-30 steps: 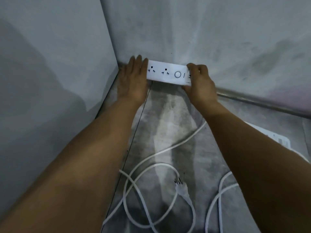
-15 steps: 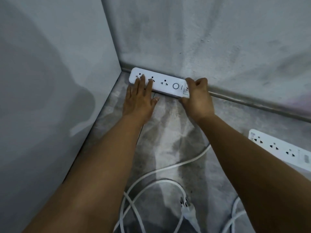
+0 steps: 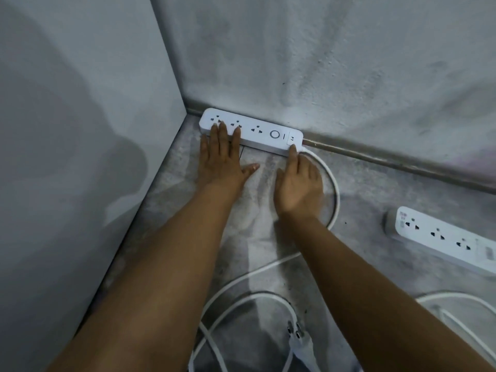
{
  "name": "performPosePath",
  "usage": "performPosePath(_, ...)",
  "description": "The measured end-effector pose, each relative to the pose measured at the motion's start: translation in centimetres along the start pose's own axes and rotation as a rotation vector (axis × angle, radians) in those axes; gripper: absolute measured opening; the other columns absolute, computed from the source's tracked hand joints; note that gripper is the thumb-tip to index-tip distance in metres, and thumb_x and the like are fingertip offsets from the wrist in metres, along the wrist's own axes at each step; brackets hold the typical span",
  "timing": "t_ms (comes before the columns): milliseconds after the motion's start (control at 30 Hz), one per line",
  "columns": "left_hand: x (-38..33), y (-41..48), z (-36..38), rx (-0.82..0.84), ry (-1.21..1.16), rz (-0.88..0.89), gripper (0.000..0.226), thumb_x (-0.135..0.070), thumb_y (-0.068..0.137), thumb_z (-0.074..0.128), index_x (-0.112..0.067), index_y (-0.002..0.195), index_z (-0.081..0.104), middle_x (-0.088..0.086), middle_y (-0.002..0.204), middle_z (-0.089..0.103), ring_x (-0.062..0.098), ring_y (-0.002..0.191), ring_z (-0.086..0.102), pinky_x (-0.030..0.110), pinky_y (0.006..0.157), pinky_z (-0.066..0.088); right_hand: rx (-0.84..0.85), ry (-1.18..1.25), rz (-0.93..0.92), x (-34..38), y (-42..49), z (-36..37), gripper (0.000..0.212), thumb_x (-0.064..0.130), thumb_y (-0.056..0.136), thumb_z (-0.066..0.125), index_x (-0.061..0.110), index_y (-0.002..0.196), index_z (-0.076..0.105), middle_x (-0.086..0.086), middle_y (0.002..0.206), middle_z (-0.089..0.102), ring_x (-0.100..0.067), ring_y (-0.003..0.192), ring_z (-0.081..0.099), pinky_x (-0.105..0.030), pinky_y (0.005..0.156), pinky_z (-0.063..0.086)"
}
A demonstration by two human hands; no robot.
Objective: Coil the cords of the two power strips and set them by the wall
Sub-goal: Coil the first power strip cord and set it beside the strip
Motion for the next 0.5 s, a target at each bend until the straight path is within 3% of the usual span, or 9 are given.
performPosePath(67, 0.0, 0.1, -0.1, -0.012, 0.011, 0.004, 0.091, -0.072, 0.090, 0.017, -0.016, 0.150, -0.023, 0.015, 0.157, -0.028, 0.029, 0.146, -0.026, 0.045, 0.119, -0.014, 0.167, 0.068, 0.049, -0.3, -0.5, 2.1, 0.060, 0.031, 0.104, 0.028, 0.013, 0.156, 0.005, -0.015, 0.161, 0.018, -0.027, 0.149, 0.017, -0.037, 0.123, 0.012)
performPosePath(133, 0.0, 0.1, -0.1, -0.004, -0.001, 0.016, 0.091, -0.072, 0.090, 0.018, -0.016, 0.150, -0.022, 0.015, 0.158, -0.027, 0.029, 0.146, -0.025, 0.044, 0.118, -0.015, 0.226, 0.062, 0.058, -0.5, -0.7, 2.6, 0.060, 0.035, 0.104, 0.018, 0.016, 0.156, -0.007, -0.010, 0.164, 0.005, -0.021, 0.152, 0.002, -0.035, 0.124, 0.002)
performPosePath(367, 0.8, -0.3, -0.2, -0.037, -0.064, 0.003, 0.082, -0.066, 0.094, 0.019, -0.019, 0.153, -0.015, 0.013, 0.160, -0.020, 0.029, 0.148, -0.018, 0.044, 0.118, -0.011, 0.271, -0.020, 0.001, 0.1, -0.1, 2.3, 0.062, 0.040, 0.104, 0.015, 0.015, 0.154, -0.011, -0.013, 0.164, 0.006, -0.024, 0.152, 0.003, -0.039, 0.123, 0.000)
performPosePath(500, 1.0, -0.2, -0.1, -0.002, -0.026, -0.001, 0.084, -0.066, 0.094, 0.019, -0.018, 0.153, -0.017, 0.015, 0.160, -0.020, 0.031, 0.148, -0.019, 0.046, 0.119, -0.011, 0.308, -0.118, -0.006, -0.1, 0.0, 1.7, 0.063, 0.041, 0.103, 0.019, 0.021, 0.155, -0.011, -0.011, 0.163, 0.013, -0.027, 0.151, 0.010, -0.049, 0.122, 0.001)
Point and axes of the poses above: each hand's wrist, its own y-axis towards the middle knuckle, its own z-axis out of the palm, x = y × z, the point moved 9 cm from there along y, towards the middle knuckle
